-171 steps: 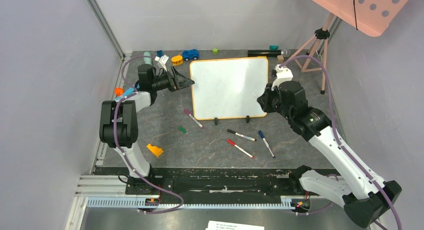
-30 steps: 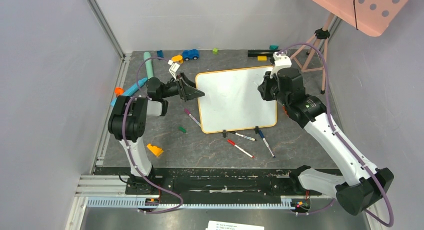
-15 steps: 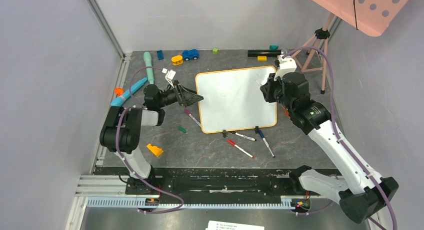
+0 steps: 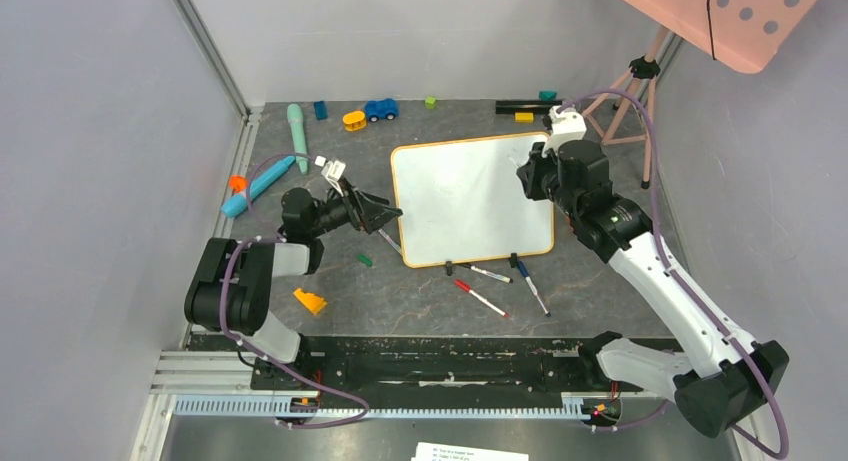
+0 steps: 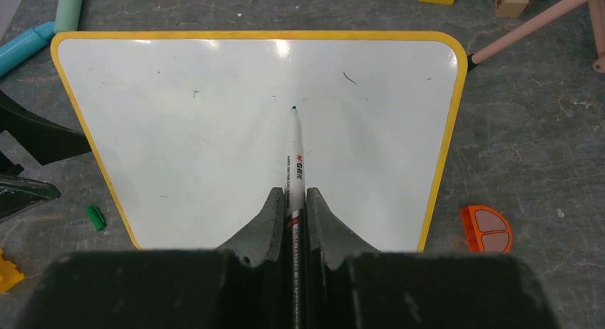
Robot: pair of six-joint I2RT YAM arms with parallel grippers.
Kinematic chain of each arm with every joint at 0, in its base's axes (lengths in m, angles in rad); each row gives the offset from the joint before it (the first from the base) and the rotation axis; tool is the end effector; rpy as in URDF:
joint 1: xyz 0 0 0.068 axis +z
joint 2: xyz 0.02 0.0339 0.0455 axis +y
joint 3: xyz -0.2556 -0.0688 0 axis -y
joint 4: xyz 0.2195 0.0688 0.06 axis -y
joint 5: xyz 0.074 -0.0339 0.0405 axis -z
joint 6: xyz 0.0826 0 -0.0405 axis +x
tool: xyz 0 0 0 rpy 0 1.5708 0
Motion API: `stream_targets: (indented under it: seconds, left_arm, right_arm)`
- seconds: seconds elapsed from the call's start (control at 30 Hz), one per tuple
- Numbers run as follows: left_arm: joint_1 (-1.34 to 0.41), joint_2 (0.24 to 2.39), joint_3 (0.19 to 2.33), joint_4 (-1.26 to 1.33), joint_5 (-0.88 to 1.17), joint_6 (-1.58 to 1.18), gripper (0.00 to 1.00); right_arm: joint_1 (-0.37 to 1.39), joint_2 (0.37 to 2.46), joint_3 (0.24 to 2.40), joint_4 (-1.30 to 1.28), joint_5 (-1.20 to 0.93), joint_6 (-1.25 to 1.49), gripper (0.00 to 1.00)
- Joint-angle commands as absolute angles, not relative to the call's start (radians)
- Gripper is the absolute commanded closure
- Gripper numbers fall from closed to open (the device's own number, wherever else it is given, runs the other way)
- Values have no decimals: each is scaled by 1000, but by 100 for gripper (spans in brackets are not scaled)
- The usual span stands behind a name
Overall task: Write a sentence on the whiteboard
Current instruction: Hold the whiteboard on the whiteboard stand.
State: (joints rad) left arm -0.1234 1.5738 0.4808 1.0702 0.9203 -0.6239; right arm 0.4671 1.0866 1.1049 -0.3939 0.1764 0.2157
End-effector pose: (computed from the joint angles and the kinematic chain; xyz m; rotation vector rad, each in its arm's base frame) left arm 0.2886 -0.1020 0.1989 0.3486 1.7118 -1.2864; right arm 0.2421 0.1059 0.3467 -0.1278 1.9465 0.2815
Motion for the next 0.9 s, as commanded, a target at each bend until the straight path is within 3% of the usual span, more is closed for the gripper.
stream_targets:
  seconds: [0.0, 0.3, 0.43, 0.53, 0.87]
  left_arm:
    - [-117, 1585, 546, 1108, 969, -560, 0]
    - [-118, 1643, 550, 1169, 975, -611, 3]
    - [-121, 1726, 560, 1345, 1004, -712, 10]
    - [-132, 1832, 594, 1552, 1056, -858, 10]
    - [-160, 1886, 657, 1556, 1059, -880, 11]
  right_arm:
    - [463, 1113, 1162, -341, 155, 200, 100]
    - [461, 1128, 1189, -354, 144, 169, 100]
    - [462, 1115, 1174, -351, 141, 168, 100]
    - [462, 1104, 1166, -345, 139, 164, 100]
    - [462, 1062, 1120, -329, 147, 171, 100]
